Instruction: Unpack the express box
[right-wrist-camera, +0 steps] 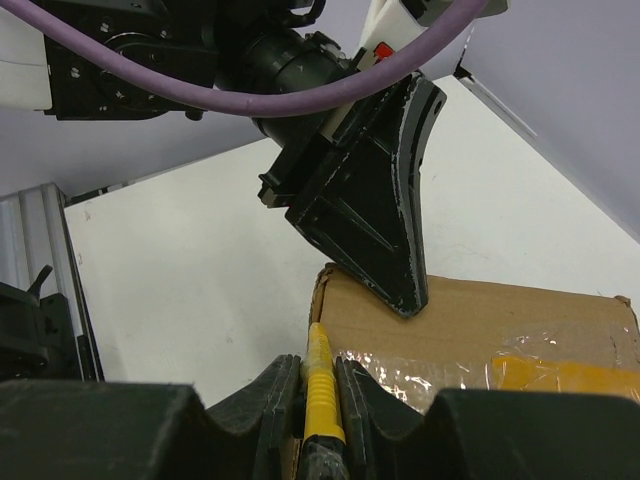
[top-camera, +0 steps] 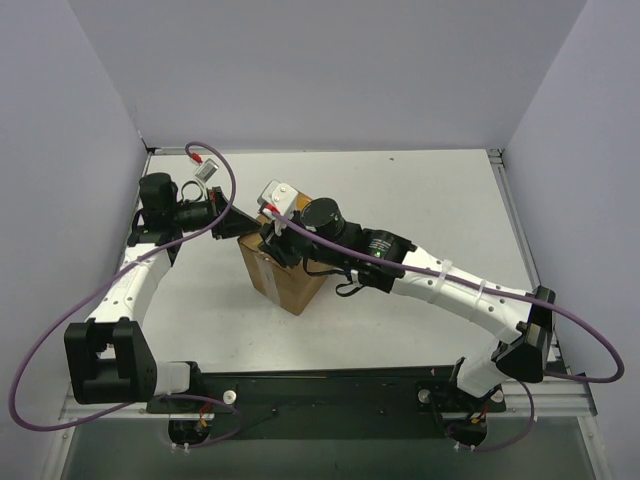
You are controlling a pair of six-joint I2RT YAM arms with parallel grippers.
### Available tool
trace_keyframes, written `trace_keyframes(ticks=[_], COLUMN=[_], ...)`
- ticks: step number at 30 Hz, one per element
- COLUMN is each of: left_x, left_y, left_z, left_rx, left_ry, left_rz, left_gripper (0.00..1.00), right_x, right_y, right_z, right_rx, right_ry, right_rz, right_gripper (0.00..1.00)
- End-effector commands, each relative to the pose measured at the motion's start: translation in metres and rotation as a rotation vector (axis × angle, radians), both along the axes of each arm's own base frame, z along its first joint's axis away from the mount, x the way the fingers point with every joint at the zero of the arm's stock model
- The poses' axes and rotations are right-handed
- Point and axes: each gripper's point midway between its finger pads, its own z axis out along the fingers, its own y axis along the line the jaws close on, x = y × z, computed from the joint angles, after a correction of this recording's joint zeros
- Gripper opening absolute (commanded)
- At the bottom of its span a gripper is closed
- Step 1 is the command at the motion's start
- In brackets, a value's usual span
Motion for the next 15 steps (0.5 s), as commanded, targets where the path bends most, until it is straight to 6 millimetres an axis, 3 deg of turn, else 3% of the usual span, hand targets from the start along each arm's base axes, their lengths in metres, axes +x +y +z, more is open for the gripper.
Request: trace_keyframes(ticks=[1, 8, 15], left_x=[0.001, 0.002, 0.007], left_y=[0.001, 0.001, 0.001], left_z=[-0.021, -0.021, -0.022], left_rx=[0.01, 0.008, 0.018], left_ry=[0.059, 0.06, 0.058], left_rz=[0.011, 0.012, 0.019], left_gripper=[0.0, 0.0, 0.0], right_x=[0.006, 0.006, 0.0], right_y=[0.008, 0.003, -0.019], right_z=[0.023, 0.009, 0.006], right_rx=[0.068, 0.004, -0.063], right_ry=[-0.018, -0.009, 0.018], right_rz=[0.003, 0.002, -0.009], right_gripper=[0.0, 0.0, 0.0])
